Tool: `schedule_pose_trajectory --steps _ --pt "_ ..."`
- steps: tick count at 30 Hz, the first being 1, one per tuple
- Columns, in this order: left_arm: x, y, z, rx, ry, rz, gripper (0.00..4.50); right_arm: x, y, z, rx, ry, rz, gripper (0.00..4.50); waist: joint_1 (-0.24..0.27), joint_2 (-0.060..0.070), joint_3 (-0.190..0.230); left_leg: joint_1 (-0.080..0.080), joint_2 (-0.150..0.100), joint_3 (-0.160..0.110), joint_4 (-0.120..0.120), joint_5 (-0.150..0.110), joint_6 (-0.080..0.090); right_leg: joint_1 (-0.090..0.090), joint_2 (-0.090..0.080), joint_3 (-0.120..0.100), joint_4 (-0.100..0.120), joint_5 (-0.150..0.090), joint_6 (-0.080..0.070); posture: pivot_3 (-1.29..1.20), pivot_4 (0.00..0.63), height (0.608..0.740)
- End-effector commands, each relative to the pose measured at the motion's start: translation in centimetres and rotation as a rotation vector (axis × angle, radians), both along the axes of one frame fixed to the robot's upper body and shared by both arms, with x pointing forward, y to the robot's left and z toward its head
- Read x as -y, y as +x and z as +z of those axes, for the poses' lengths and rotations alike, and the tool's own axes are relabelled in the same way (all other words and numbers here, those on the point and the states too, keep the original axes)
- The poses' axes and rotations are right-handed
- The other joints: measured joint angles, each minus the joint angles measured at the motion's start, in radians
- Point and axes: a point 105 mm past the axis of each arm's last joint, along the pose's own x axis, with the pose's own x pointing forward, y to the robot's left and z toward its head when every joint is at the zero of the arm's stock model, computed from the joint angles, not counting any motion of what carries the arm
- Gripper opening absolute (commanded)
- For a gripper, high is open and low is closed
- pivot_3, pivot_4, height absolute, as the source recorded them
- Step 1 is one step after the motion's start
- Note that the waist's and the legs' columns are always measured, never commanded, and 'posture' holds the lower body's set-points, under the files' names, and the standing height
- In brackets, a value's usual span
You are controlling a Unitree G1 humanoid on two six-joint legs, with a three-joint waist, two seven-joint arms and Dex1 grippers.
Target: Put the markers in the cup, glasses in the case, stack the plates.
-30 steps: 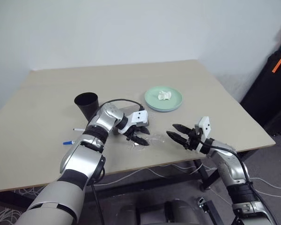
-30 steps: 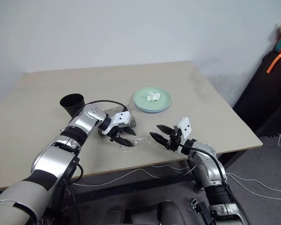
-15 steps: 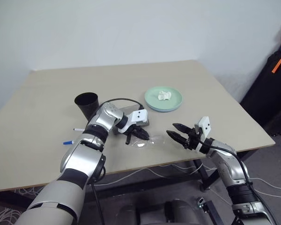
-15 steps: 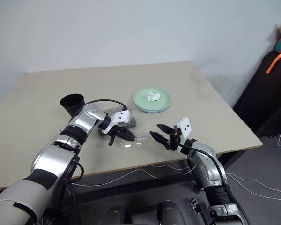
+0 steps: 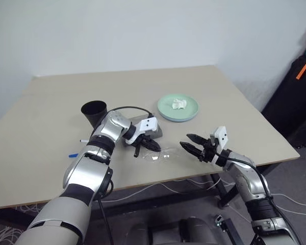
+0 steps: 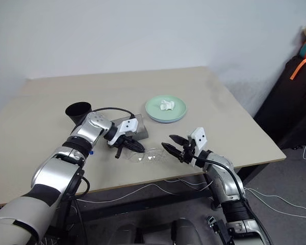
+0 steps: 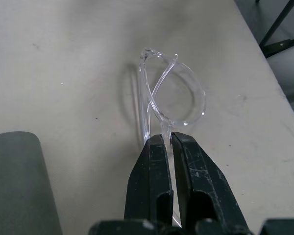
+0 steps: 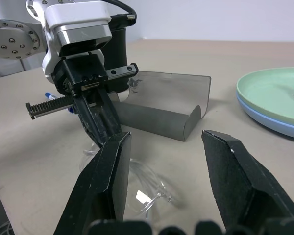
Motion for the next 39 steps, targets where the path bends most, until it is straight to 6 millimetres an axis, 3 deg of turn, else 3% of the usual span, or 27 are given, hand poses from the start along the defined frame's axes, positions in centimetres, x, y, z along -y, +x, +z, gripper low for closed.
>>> schedule_pose_trajectory --steps 1,5,9,17,22,27,39 --pt "0.1 0.5 1.4 0.048 -0.03 -0.004 0.16 -0.3 0.4 1.6 0.068 0.008 0.013 2.5 0.0 0.0 0.0 0.0 0.0 0.0 0.0 0.0 0.0 0.0 0.0 0.0 0.0 0.0 0.0 0.0 0.0 0.74" --pt "0.4 0.7 1.8 0.057 -0.055 0.0 0.16 -0.2 0.4 1.5 0.067 0.008 0.009 2.5 0.0 0.0 0.0 0.0 0.0 0.0 0.0 0.0 0.0 0.0 0.0 0.0 0.0 0.0 0.0 0.0 0.0 0.74" --pt "0.9 1.2 3.4 0.044 -0.135 0.035 0.16 -0.1 0.4 1.4 0.068 0.008 0.004 2.5 0.0 0.0 0.0 0.0 0.0 0.0 0.0 0.0 0.0 0.0 0.0 0.0 0.0 0.0 0.0 0.0 0.0 0.74" --pt "0.2 1.8 5.5 0.073 -0.173 0.051 0.16 0.1 0.4 1.3 0.065 0.003 -0.003 2.5 0.0 0.0 0.0 0.0 0.0 0.0 0.0 0.0 0.0 0.0 0.0 0.0 0.0 0.0 0.0 0.0 0.0 0.74" --pt "0.3 1.1 3.9 0.081 -0.115 0.003 0.16 -0.2 0.6 1.2 0.062 0.002 0.004 2.5 0.0 0.0 0.0 0.0 0.0 0.0 0.0 0.0 0.0 0.0 0.0 0.0 0.0 0.0 0.0 0.0 0.0 0.74" --pt "0.7 0.7 1.6 0.121 -0.03 -0.036 1.65 -0.4 0.6 1.2 0.063 0.002 0.009 2.5 0.0 0.0 0.0 0.0 0.0 0.0 0.0 0.0 0.0 0.0 0.0 0.0 0.0 0.0 0.0 0.0 0.0 0.74" --pt "1.8 0.5 0.6 0.155 0.009 -0.072 1.65 -0.2 0.2 0.8 0.052 0.005 -0.012 2.5 0.0 0.0 0.0 0.0 0.0 0.0 0.001 0.0 0.0 0.0 0.0 0.0 0.001 0.001 0.002 0.0 0.0 0.74"
